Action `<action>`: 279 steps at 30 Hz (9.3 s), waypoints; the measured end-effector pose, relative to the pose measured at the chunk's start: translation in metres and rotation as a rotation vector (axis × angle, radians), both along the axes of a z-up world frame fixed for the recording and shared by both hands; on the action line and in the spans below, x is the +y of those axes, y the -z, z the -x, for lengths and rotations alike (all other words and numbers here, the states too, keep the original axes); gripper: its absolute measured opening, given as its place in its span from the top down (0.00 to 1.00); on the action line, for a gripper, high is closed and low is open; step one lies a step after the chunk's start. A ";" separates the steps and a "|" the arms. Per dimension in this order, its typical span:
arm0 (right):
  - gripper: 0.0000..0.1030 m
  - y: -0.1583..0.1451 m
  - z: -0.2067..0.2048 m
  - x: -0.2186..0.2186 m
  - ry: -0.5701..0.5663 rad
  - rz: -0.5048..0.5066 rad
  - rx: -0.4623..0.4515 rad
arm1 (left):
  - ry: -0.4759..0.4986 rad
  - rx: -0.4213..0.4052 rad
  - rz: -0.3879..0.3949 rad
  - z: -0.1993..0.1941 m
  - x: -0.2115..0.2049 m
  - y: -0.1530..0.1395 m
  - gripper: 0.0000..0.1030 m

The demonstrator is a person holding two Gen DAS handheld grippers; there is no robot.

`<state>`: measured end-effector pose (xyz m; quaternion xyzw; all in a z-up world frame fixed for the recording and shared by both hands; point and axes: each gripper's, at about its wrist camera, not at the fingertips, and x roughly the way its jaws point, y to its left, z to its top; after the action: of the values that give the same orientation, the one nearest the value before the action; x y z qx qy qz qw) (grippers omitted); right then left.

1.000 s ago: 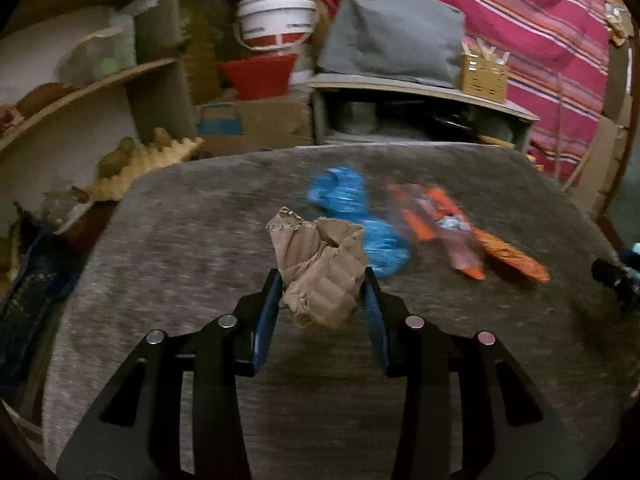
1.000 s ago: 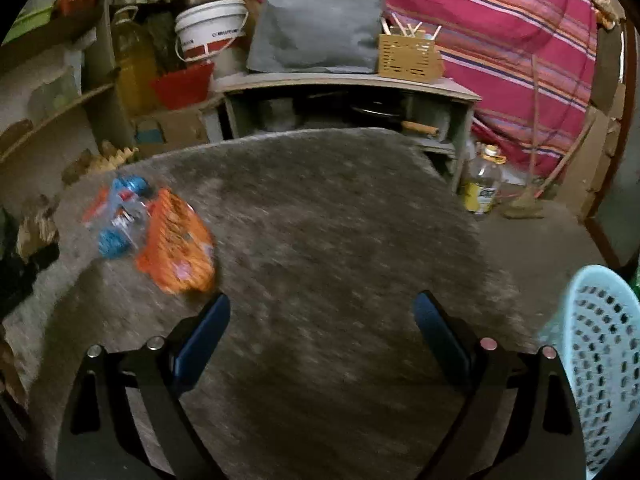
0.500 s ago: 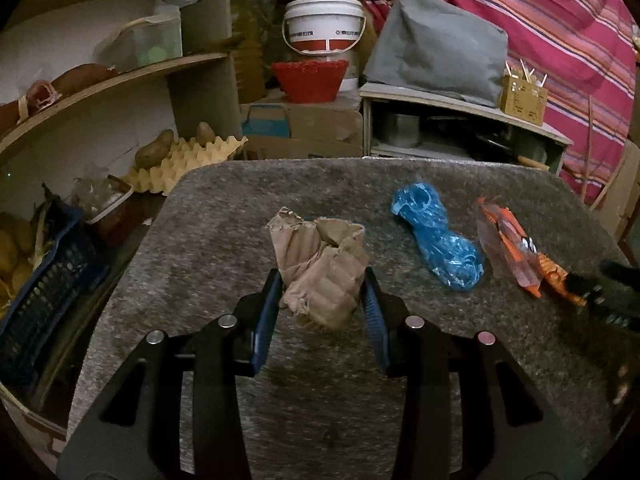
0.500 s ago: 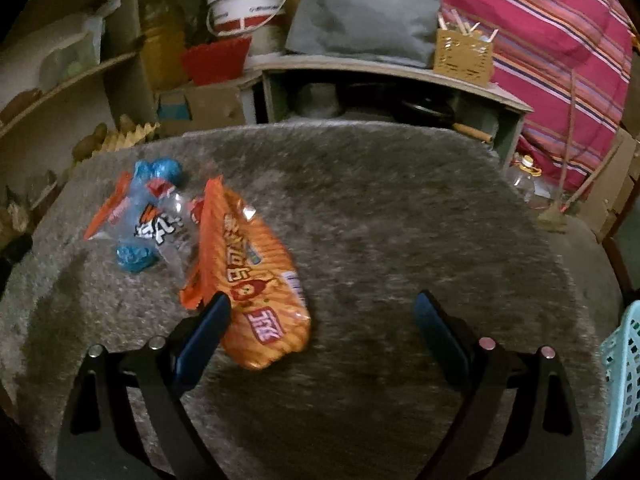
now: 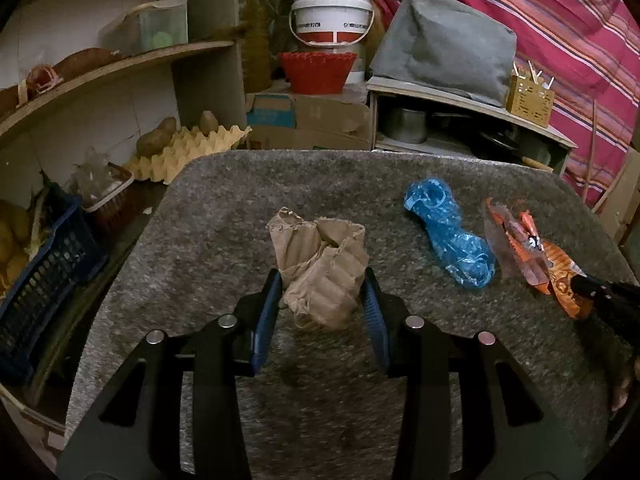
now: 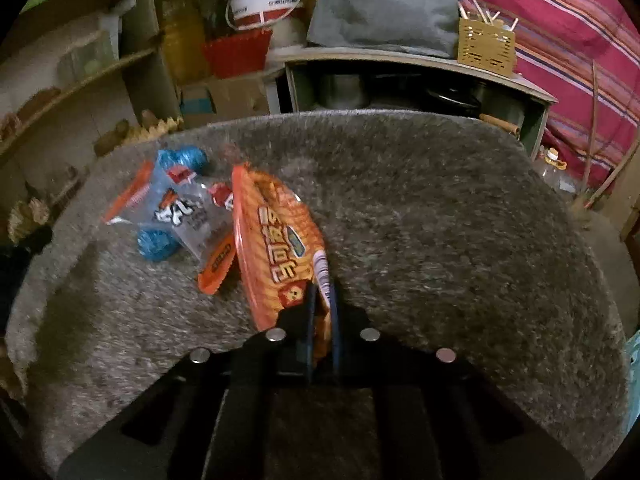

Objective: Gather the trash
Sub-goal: 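Grasp the orange snack bag with the right tool, then carry the paper bag over the basket and open the left tool while the right tool carries the orange bag, then open the right tool to drop the orange snack bag into the basket, then move both tools back toward the blue plastic bag and clear wrapper, then grasp the blue plastic bag with the left tool while the right tool grasps the clear wrapper, then carry both items over the light-blue basket and open both tools, then withdraw both open tools from the basket back over the table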

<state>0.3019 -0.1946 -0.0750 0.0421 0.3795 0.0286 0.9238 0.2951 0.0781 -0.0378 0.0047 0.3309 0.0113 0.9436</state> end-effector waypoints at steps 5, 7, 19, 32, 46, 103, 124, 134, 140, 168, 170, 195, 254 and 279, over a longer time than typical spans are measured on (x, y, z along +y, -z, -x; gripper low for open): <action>0.95 -0.018 0.015 -0.020 0.031 -0.006 -0.056 | 0.013 -0.021 -0.013 0.005 -0.013 -0.007 0.62; 0.95 -0.025 0.023 -0.031 0.047 -0.010 -0.072 | 0.026 -0.036 -0.021 0.009 -0.024 -0.012 0.62; 0.95 -0.061 0.088 -0.122 0.182 -0.020 -0.183 | 0.145 -0.085 -0.049 0.028 -0.110 -0.027 0.62; 0.95 -0.076 0.186 -0.240 0.384 0.020 -0.213 | 0.367 -0.118 -0.041 0.064 -0.239 -0.035 0.62; 0.95 -0.059 0.245 -0.329 0.536 0.032 -0.173 | 0.601 -0.116 0.001 0.116 -0.399 -0.040 0.62; 0.28 -0.051 0.108 -0.162 0.321 0.066 -0.124 | 0.027 -0.116 -0.057 -0.001 -0.093 -0.037 0.06; 0.20 -0.033 -0.003 0.052 -0.059 0.099 -0.102 | -0.102 -0.072 -0.003 -0.030 0.026 -0.023 0.05; 0.56 -0.011 -0.044 0.082 -0.180 0.130 -0.011 | -0.107 -0.055 -0.026 -0.049 0.023 -0.022 0.05; 0.79 -0.011 -0.041 0.075 -0.202 0.128 -0.025 | -0.086 -0.054 -0.018 -0.054 0.007 -0.025 0.05; 0.85 -0.052 0.083 -0.154 0.210 0.109 -0.080 | 0.071 0.193 -0.042 -0.104 -0.114 0.049 0.71; 0.85 -0.053 0.088 -0.158 0.214 0.098 -0.086 | 0.067 0.195 -0.009 -0.102 -0.110 0.048 0.82; 0.85 -0.062 0.191 -0.293 0.394 0.014 -0.112 | 0.384 -0.044 -0.093 0.034 -0.272 -0.044 0.91; 0.07 -0.022 0.227 -0.348 0.514 -0.077 -0.082 | 0.416 -0.242 -0.014 0.178 -0.304 -0.074 0.05; 0.04 -0.045 0.323 -0.106 0.225 0.079 -0.329 | 0.257 -0.328 -0.040 0.277 -0.138 -0.033 0.05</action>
<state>-0.0214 -0.3004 -0.0301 0.0428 0.2170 -0.0832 0.9717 0.0181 -0.0599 -0.0051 0.0635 0.1694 -0.1020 0.9782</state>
